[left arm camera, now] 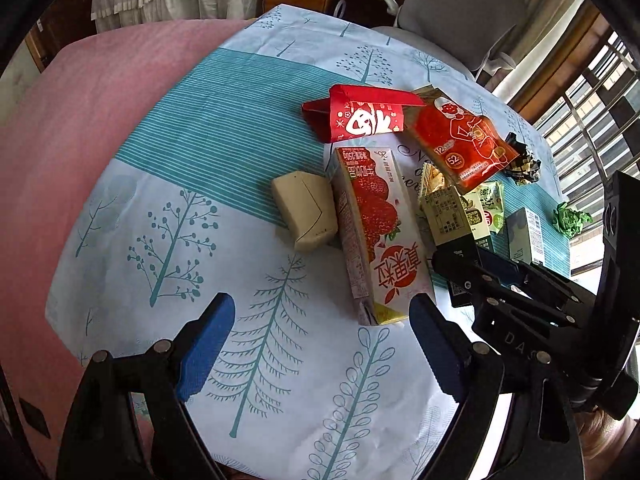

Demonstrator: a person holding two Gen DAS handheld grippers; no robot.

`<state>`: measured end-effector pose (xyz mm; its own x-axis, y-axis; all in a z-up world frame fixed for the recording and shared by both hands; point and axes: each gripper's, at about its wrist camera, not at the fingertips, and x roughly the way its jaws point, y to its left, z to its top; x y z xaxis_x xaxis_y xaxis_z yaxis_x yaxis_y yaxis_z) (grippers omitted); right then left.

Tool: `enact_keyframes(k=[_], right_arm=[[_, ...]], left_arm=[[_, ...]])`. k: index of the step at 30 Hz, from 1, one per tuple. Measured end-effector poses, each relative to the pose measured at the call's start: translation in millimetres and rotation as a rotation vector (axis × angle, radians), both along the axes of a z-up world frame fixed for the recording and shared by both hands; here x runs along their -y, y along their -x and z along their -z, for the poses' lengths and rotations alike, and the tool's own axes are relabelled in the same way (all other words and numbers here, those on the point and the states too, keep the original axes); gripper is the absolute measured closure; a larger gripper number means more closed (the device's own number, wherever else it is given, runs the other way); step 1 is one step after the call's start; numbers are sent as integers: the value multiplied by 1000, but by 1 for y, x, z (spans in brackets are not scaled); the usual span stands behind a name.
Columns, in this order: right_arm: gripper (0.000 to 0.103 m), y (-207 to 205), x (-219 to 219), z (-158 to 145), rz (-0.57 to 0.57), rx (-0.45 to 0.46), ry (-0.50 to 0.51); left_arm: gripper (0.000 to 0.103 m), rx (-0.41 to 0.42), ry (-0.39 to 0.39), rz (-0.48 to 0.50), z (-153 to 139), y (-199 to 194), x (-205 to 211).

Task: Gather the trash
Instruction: 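Grasp the strawberry milk carton with left gripper while right gripper grasps green snack box, then carry carton and snack box over the bin and open both grippers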

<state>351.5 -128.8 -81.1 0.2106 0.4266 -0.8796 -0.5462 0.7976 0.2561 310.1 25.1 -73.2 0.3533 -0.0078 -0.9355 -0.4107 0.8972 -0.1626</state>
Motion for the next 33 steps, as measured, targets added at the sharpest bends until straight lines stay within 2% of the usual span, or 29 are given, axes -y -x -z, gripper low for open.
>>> enact_keyframes(k=[8, 13, 14, 15, 16, 18, 21, 26, 33], right_arm=[[74, -17, 45, -11, 96, -62, -85], [74, -26, 61, -11, 141, -114, -139], [74, -27, 62, -11, 142, -119, -144], [74, -28, 63, -11, 141, -120, -146], [74, -28, 63, -12, 138, -121, -150], [75, -28, 63, -13, 133, -124, -157], [75, -27, 62, -14, 133, -140, -176], [76, -20, 61, -23, 130, -155, -233], [77, 17, 56, -43, 115, -159, -285]], left_arm=[[15, -58, 52, 7, 18, -38, 16], [17, -128, 45, 1, 39, -64, 26], [22, -136, 37, 1, 42, -68, 28], [39, -146, 29, 8, 45, -71, 29], [49, -162, 32, 21, 49, -74, 31], [51, -162, 20, 27, 50, -76, 33], [52, -136, 20, 46, 45, -73, 35], [53, -74, 36, 80, 22, -53, 33], [53, -9, 63, 137, -19, -6, 26]])
